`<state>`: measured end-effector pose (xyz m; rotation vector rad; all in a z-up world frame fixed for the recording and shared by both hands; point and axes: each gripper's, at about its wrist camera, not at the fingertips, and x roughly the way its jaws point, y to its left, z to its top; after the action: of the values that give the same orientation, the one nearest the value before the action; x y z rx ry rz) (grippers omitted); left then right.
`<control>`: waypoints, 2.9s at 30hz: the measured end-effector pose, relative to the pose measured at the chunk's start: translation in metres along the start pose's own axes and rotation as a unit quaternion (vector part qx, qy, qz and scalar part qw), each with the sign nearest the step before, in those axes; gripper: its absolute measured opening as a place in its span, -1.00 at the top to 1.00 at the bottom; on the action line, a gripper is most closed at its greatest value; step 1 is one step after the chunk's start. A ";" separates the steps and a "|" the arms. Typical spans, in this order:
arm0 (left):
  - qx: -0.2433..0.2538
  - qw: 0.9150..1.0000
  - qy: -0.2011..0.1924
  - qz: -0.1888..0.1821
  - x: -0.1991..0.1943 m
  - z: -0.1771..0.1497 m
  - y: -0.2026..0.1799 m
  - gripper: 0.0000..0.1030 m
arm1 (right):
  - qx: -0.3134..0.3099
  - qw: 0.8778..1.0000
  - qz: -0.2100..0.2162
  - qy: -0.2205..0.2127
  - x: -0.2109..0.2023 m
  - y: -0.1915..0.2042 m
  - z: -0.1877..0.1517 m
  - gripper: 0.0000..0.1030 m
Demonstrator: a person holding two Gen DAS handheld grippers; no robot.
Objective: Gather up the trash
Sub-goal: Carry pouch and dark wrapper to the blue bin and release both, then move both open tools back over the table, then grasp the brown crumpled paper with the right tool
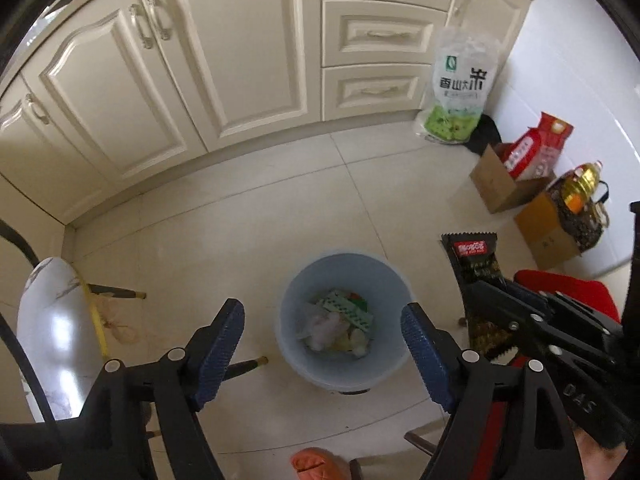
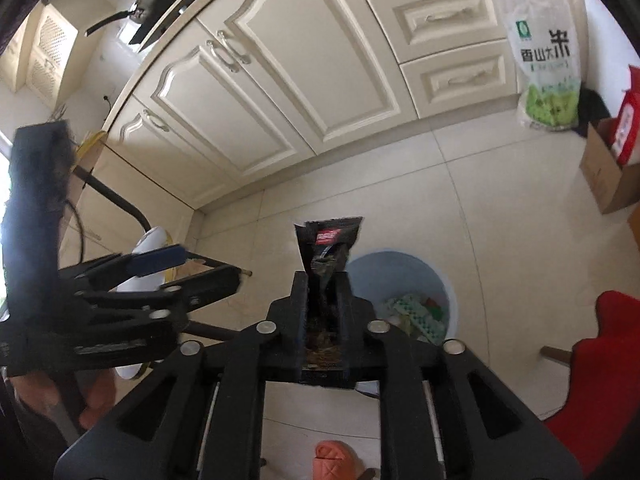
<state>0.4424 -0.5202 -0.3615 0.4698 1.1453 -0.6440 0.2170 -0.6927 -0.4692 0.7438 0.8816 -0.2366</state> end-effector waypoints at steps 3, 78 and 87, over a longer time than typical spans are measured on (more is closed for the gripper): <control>-0.001 1.000 -0.011 0.016 -0.018 -0.003 -0.002 -0.50 | 0.005 1.000 0.005 -0.006 0.001 0.005 0.002 0.11; -0.294 0.902 -0.246 0.199 -0.396 -0.364 0.329 -0.99 | -0.376 0.927 -0.006 -0.006 0.024 0.491 -0.022 -1.00; -0.263 0.928 -0.200 0.174 -0.364 -0.287 0.407 -0.99 | -0.395 0.917 -0.012 0.052 0.086 0.480 -0.007 -0.38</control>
<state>0.4273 0.0449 -0.1133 0.0653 0.7712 -0.0957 0.4955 -0.3289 -0.3025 -0.0115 0.9865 0.1470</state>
